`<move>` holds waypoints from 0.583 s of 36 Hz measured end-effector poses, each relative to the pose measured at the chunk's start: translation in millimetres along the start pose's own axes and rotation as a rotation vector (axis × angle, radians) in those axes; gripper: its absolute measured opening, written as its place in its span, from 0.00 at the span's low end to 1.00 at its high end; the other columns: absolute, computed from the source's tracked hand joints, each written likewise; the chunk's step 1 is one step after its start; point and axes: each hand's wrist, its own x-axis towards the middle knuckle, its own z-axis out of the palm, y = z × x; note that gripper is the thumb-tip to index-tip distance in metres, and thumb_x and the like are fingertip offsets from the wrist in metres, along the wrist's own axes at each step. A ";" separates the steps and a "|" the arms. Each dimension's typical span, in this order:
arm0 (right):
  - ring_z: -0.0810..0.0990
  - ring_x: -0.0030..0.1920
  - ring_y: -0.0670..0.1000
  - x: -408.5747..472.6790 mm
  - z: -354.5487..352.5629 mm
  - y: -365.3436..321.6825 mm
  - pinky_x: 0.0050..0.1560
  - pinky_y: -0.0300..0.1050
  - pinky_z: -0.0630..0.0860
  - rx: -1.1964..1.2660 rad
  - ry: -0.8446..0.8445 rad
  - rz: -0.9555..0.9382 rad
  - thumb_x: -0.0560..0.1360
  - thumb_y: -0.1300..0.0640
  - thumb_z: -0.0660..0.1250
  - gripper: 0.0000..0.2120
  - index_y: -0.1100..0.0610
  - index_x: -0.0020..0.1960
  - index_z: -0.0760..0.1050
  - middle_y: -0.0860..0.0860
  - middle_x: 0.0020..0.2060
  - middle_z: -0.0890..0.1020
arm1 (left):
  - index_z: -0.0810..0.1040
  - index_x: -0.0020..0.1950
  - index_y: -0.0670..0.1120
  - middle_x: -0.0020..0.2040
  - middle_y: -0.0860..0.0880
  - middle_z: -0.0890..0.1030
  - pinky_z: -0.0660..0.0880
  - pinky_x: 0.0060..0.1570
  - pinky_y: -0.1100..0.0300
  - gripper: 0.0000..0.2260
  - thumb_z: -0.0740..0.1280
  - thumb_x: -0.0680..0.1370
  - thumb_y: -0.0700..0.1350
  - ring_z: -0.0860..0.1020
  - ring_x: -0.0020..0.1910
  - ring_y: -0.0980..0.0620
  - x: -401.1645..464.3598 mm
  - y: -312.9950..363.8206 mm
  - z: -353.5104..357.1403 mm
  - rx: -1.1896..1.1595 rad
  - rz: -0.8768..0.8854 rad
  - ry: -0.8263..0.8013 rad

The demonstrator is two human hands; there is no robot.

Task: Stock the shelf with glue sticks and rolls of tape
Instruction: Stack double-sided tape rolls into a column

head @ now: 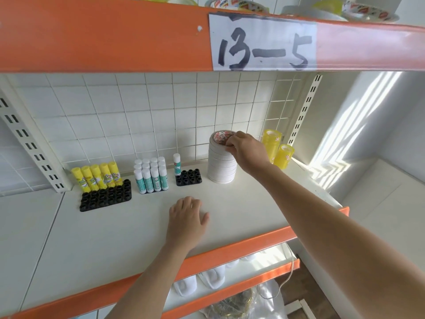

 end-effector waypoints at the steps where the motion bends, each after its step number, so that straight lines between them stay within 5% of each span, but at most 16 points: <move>1: 0.76 0.53 0.57 0.3 1.2 0.1 0.43 0.49 0.74 0.003 -0.006 0.003 0.79 0.52 0.64 0.10 0.58 0.54 0.78 0.53 0.51 0.78 | 0.76 0.44 0.47 0.43 0.49 0.76 0.73 0.45 0.50 0.15 0.57 0.71 0.56 0.76 0.45 0.45 -0.2 0.1 -0.3 0.001 0.001 0.003; 21: 0.77 0.53 0.55 6.9 -6.8 -3.7 0.45 0.46 0.70 0.005 -0.109 0.015 0.80 0.50 0.62 0.12 0.56 0.56 0.78 0.51 0.54 0.78 | 0.76 0.43 0.48 0.42 0.50 0.76 0.74 0.44 0.50 0.14 0.57 0.71 0.56 0.76 0.45 0.46 0.6 0.3 -1.4 -0.009 0.003 0.023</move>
